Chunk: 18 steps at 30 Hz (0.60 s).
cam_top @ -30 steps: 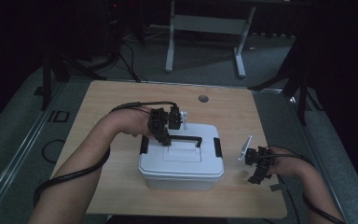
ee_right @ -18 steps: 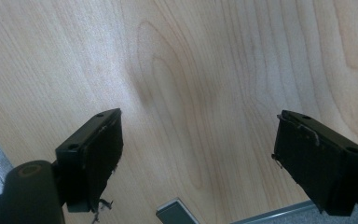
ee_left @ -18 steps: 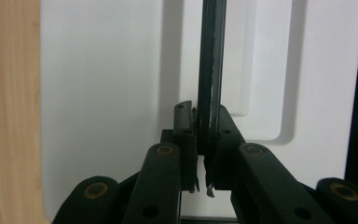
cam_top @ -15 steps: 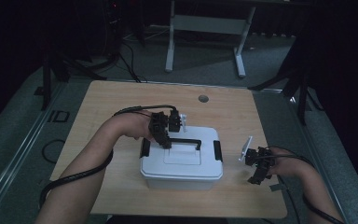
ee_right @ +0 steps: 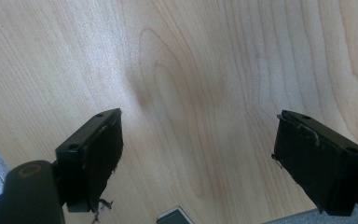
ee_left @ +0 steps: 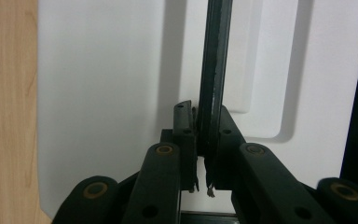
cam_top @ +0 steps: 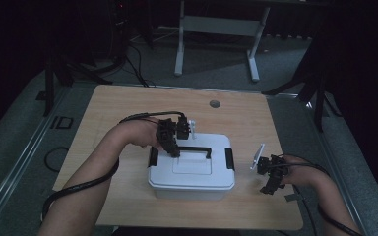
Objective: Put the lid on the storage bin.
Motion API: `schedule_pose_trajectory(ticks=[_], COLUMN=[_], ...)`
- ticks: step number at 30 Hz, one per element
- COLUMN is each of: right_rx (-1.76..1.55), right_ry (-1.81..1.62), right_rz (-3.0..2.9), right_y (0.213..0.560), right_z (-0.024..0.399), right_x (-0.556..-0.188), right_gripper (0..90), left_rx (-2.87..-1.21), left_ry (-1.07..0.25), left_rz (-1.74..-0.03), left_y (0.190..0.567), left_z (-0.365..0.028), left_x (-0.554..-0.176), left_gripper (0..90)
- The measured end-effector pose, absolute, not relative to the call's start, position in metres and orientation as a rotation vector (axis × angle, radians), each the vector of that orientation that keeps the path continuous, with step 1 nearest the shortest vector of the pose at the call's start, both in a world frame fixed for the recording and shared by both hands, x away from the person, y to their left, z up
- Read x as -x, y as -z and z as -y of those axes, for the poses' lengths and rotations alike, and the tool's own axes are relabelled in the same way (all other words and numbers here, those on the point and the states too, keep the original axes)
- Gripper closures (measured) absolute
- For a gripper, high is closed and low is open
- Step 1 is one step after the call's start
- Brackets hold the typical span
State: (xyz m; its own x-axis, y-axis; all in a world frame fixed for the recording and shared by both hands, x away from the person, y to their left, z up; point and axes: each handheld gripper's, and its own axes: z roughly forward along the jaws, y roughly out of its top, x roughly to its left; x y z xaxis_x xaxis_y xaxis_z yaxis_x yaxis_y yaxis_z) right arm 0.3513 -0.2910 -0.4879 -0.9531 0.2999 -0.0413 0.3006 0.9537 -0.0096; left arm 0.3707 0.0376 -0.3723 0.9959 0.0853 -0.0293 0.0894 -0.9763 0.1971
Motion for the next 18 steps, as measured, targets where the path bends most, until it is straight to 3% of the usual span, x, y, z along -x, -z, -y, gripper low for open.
schedule_pose_trajectory(ticks=[3, 7, 14, 18], right_rx=[-0.463, -0.464, -0.469, -0.464], right_ry=[0.029, 0.018, 0.018, 0.023], right_rz=[-3.067, -3.066, -3.064, -3.065], right_y=[0.488, 0.487, 0.486, 0.486], right_z=[0.29, 0.289, 0.29, 0.289], right_x=[-0.352, -0.352, -0.353, -0.353], right_gripper=[15.2, 15.2, 15.2, 15.2], left_rx=[-2.952, -2.904, -2.883, -2.856], left_ry=[-0.013, -0.043, -0.103, -0.102], left_rz=[-0.117, -0.191, -0.292, -0.308], left_y=[0.37, 0.362, 0.361, 0.362], left_z=[-0.035, -0.037, -0.044, -0.049], left_x=[-0.369, -0.372, -0.377, -0.377], left_gripper=[79.8, 53.4, 15.8, 10.2])
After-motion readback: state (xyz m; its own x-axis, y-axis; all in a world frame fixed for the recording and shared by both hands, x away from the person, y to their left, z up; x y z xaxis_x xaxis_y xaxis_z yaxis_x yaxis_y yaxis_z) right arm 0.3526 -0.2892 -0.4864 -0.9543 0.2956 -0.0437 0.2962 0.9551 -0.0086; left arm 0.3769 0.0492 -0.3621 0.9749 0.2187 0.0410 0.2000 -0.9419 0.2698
